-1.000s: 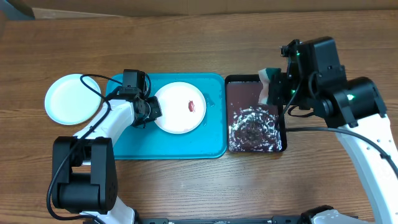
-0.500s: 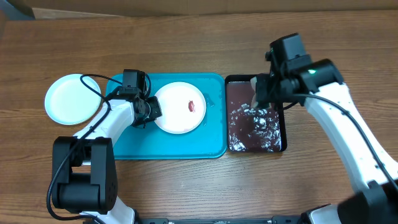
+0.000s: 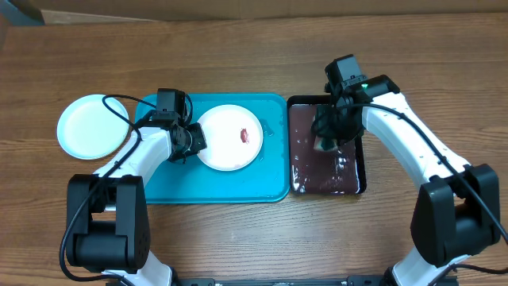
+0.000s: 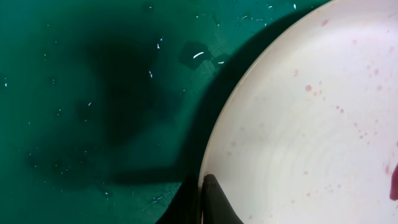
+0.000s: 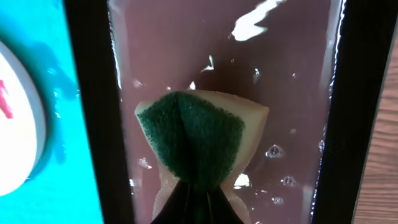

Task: Clean dirty plates on tray and stack at the side
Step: 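Rub the held sponge in the water of the black tray, then scrub the white plate's red stain with the sponge in the right gripper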

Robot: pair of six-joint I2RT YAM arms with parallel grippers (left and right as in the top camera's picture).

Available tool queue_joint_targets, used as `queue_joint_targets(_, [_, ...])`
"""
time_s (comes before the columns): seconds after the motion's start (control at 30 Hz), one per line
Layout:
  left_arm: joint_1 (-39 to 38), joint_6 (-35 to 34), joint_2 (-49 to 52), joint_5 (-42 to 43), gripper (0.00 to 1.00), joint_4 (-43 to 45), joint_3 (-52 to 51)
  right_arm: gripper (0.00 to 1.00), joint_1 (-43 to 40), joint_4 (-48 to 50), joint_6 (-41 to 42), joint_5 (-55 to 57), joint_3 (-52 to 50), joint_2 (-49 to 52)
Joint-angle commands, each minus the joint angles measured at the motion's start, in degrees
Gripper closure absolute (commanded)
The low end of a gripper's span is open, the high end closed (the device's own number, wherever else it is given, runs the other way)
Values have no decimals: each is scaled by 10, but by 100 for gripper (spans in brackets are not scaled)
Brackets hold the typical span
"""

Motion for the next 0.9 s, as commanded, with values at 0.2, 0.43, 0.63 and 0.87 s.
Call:
queue_joint_targets(0.2, [-3, 7, 10, -4, 96, 2, 7, 96, 1, -71, -2, -48, 139, -7])
queue_joint_targets(0.43, [-3, 7, 10, -3, 96, 5, 7, 96, 43, -85, -15, -61, 224, -7])
queue_joint_targets(0.63, [-3, 7, 10, -3, 96, 4, 7, 96, 133, -7, -12, 8, 222, 0])
queue_joint_targets(0.87, [-3, 7, 10, -3, 96, 5, 7, 96, 223, 38, -12, 137, 221, 40])
